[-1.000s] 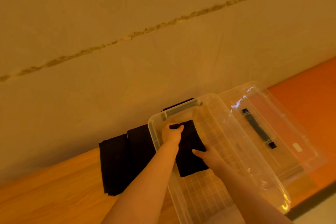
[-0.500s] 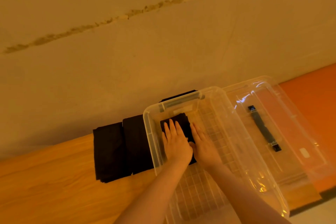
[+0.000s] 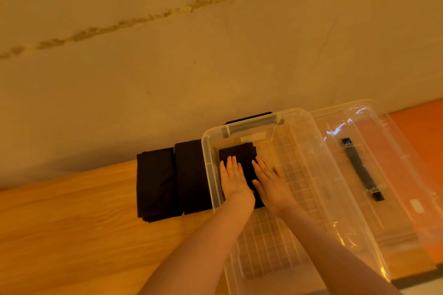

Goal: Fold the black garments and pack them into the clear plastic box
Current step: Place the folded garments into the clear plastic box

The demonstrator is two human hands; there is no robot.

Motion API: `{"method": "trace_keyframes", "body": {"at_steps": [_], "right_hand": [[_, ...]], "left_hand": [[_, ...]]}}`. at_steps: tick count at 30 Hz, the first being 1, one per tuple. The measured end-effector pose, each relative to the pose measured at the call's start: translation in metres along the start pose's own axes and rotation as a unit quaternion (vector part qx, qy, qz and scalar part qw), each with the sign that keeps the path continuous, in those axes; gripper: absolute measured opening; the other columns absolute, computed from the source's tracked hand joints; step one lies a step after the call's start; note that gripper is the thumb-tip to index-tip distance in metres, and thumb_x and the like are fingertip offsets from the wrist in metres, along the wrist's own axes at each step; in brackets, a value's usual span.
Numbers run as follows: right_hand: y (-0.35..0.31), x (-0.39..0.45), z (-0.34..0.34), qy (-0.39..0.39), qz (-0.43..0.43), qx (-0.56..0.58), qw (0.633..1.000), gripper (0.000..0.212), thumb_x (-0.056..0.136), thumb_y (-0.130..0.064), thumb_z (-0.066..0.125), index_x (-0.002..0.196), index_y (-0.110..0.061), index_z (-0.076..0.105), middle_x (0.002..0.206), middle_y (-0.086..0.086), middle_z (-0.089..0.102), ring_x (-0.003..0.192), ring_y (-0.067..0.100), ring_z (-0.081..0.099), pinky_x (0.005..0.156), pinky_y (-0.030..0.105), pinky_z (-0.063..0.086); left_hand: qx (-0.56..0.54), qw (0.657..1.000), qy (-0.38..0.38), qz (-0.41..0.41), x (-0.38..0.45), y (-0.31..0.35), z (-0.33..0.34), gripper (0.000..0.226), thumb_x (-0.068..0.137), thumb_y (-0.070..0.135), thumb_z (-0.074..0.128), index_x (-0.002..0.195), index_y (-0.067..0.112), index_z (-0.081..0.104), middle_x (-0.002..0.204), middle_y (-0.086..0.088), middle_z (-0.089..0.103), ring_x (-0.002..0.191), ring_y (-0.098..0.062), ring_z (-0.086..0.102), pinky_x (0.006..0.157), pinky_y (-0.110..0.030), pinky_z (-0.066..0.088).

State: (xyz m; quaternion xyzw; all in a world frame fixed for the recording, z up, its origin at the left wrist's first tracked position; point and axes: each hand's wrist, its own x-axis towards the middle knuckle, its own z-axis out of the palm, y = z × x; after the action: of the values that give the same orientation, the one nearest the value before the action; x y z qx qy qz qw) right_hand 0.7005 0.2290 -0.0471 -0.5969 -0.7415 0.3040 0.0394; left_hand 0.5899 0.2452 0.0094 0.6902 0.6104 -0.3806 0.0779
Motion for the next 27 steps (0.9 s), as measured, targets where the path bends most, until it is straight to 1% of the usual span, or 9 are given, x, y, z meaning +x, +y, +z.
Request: {"method": "trace_keyframes", "body": {"at_steps": [3,7,9,11,15,18,21,23,27], "right_hand": [[-0.016,-0.007,-0.019,0.061,0.024,0.090,0.994,0.064,0.088,-0.047,0.009,0.146,-0.019,0.004,0.149,-0.011,0.000,0.141,0.004,-0.001,0.114,0.027,-0.001],[-0.056,-0.014,-0.049,0.186,0.015,0.140,0.972,0.066,0.091,-0.051,0.016,0.146,-0.014,0.021,0.147,-0.012,0.010,0.137,0.000,0.006,0.115,0.026,0.011],[-0.083,-0.015,-0.066,0.210,-0.006,0.123,0.970,0.063,0.095,-0.051,0.022,0.146,-0.014,0.021,0.146,-0.013,0.008,0.138,0.001,0.006,0.116,0.027,0.011],[-0.118,-0.017,-0.079,0.211,-0.047,0.084,0.973,0.052,0.100,-0.035,0.031,0.146,-0.013,0.021,0.147,-0.011,0.008,0.138,0.003,0.003,0.116,0.028,0.007],[-0.198,-0.011,-0.068,0.131,-0.112,-0.062,0.983,0.054,0.100,-0.027,0.033,0.148,-0.015,0.012,0.153,-0.003,0.001,0.140,0.010,-0.005,0.113,0.030,-0.004],[-0.240,0.005,-0.019,-0.003,-0.105,-0.126,0.986,0.053,0.101,-0.023,0.029,0.149,-0.014,0.008,0.157,0.002,0.002,0.145,0.017,-0.001,0.116,0.033,0.002],[-0.249,0.026,0.031,-0.093,-0.035,-0.124,0.987,0.054,0.101,-0.022,0.028,0.149,-0.012,0.005,0.158,0.004,-0.001,0.145,0.019,-0.003,0.116,0.032,0.007],[-0.247,0.034,0.052,-0.107,-0.010,-0.138,0.985,0.055,0.102,-0.021,0.027,0.149,-0.011,0.001,0.157,0.005,-0.005,0.144,0.019,-0.006,0.116,0.032,0.006],[-0.241,0.035,0.073,-0.099,-0.001,-0.148,0.984,0.054,0.102,-0.021,0.023,0.148,-0.011,-0.005,0.156,0.006,-0.012,0.142,0.019,-0.016,0.113,0.027,-0.005]], "left_hand": [[-0.061,0.990,0.111,0.065,-0.028,-0.019,-0.015,0.073,0.099,0.049,0.021,0.144,0.007,-0.017,0.150,-0.011,-0.028,0.137,-0.029,-0.029,0.108,-0.048,-0.020],[-0.185,0.944,0.272,0.033,-0.068,-0.084,-0.009,0.070,0.098,0.047,0.023,0.142,0.013,-0.020,0.145,-0.007,-0.033,0.132,-0.026,-0.036,0.105,-0.043,-0.024],[-0.223,0.938,0.265,-0.018,-0.074,-0.118,0.007,0.069,0.098,0.046,0.023,0.146,0.014,-0.014,0.150,-0.007,-0.027,0.137,-0.027,-0.028,0.108,-0.043,-0.019],[-0.240,0.941,0.230,-0.060,-0.074,-0.147,0.028,0.068,0.098,0.047,0.021,0.148,0.014,-0.011,0.154,-0.010,-0.020,0.141,-0.028,-0.020,0.111,-0.044,-0.013],[-0.324,0.926,0.166,-0.095,-0.061,-0.184,0.078,0.067,0.099,0.046,0.021,0.148,0.011,-0.008,0.156,-0.013,-0.014,0.143,-0.030,-0.015,0.114,-0.043,-0.008],[-0.498,0.848,0.109,-0.145,-0.044,-0.199,0.114,0.067,0.100,0.040,0.030,0.149,0.004,0.001,0.156,-0.018,0.001,0.144,-0.032,0.001,0.117,-0.043,0.005],[-0.697,0.695,0.070,-0.164,-0.034,-0.206,0.127,0.051,0.099,0.030,0.039,0.143,0.006,0.030,0.146,-0.017,0.036,0.132,-0.032,0.037,0.106,-0.041,0.037],[-0.768,0.618,0.046,-0.163,-0.030,-0.208,0.126,0.046,0.099,0.028,0.040,0.140,0.008,0.035,0.141,-0.015,0.043,0.127,-0.031,0.044,0.098,-0.037,0.040],[-0.798,0.582,0.005,-0.158,-0.013,-0.213,0.127,0.052,0.096,0.037,0.045,0.140,0.011,0.037,0.141,-0.011,0.044,0.126,-0.028,0.045,0.099,-0.034,0.039]]}}
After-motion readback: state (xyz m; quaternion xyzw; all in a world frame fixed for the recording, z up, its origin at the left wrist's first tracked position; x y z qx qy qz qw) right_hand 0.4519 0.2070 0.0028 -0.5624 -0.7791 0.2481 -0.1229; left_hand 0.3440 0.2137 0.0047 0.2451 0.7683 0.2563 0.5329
